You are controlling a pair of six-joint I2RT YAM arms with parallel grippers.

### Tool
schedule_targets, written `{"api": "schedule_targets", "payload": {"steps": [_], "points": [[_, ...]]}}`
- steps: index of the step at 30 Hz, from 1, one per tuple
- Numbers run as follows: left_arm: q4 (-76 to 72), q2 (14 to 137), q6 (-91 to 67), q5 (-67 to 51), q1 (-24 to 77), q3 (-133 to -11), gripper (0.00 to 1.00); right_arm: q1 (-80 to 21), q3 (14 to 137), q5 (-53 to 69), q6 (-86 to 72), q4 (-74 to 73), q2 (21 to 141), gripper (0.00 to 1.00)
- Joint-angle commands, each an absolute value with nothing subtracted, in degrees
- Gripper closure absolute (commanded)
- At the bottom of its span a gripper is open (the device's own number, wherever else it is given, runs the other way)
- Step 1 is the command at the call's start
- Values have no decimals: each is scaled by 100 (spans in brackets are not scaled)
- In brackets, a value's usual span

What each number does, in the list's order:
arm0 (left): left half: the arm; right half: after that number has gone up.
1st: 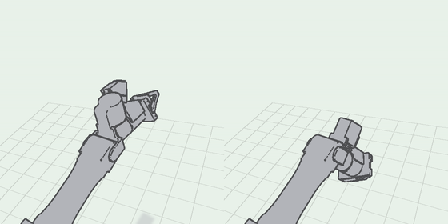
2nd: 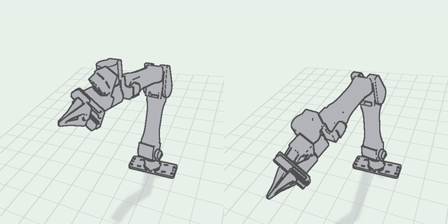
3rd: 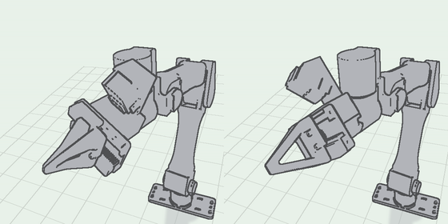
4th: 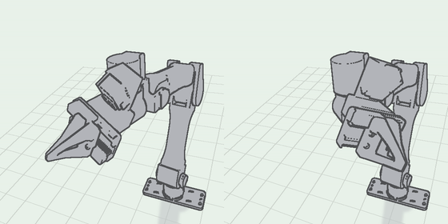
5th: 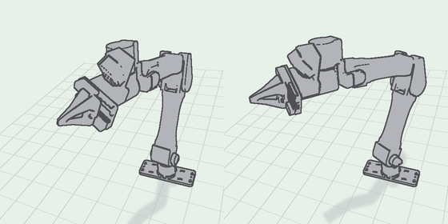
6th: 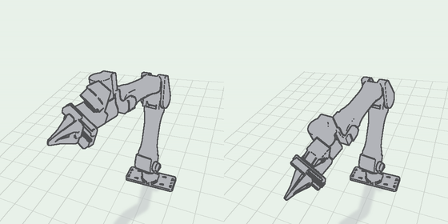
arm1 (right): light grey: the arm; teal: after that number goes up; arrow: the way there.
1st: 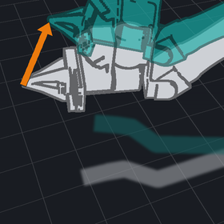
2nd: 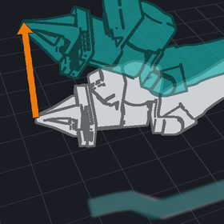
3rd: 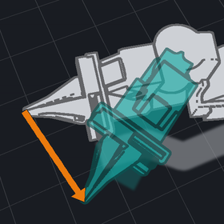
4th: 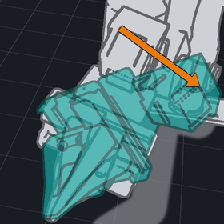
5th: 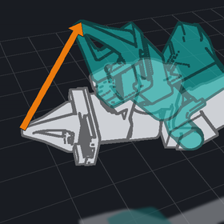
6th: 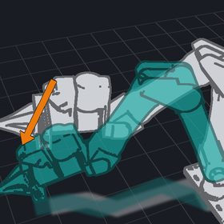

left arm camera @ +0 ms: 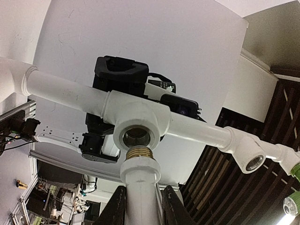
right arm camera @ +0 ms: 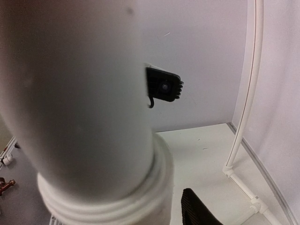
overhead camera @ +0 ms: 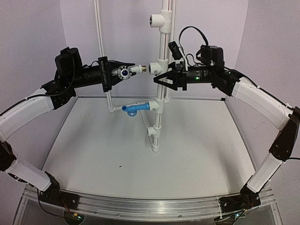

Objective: Install the water faucets

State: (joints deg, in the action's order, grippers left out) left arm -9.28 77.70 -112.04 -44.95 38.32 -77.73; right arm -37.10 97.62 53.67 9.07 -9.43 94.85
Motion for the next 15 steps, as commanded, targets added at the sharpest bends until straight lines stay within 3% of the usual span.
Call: {"api": "schedule_targets", "payload": {"steps": [1, 15], "points": [[-1443, 7845, -11372, -4585, 3890, -7873, 100, -3860, 9880, 5421, 1132, -817, 9674, 55], [-2151, 8181, -11788, -4765, 4060, -7863, 100, -4007, 9783, 5593, 1339, -842, 9666, 66]]}}
